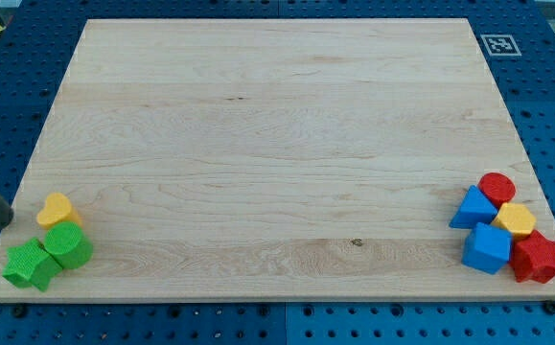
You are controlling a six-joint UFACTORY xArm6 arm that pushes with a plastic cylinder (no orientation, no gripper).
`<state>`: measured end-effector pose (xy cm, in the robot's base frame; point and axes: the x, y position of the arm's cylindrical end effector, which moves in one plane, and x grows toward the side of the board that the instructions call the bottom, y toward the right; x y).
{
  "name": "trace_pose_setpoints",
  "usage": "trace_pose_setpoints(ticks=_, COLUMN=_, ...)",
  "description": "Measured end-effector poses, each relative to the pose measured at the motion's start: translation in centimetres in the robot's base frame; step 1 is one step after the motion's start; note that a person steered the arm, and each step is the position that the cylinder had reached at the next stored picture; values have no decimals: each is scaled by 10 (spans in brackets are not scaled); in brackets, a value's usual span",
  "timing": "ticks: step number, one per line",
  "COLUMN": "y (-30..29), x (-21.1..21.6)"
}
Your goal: Push the green star along with the green circle towards up
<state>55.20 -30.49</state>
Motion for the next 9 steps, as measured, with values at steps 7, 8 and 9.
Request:
trace_pose_setpoints(ticks=7, y=15, x=65)
trace_pose_setpoints(ticks=8, y=30, x=56)
trace_pose_setpoints(ticks=9, y=53, x=49)
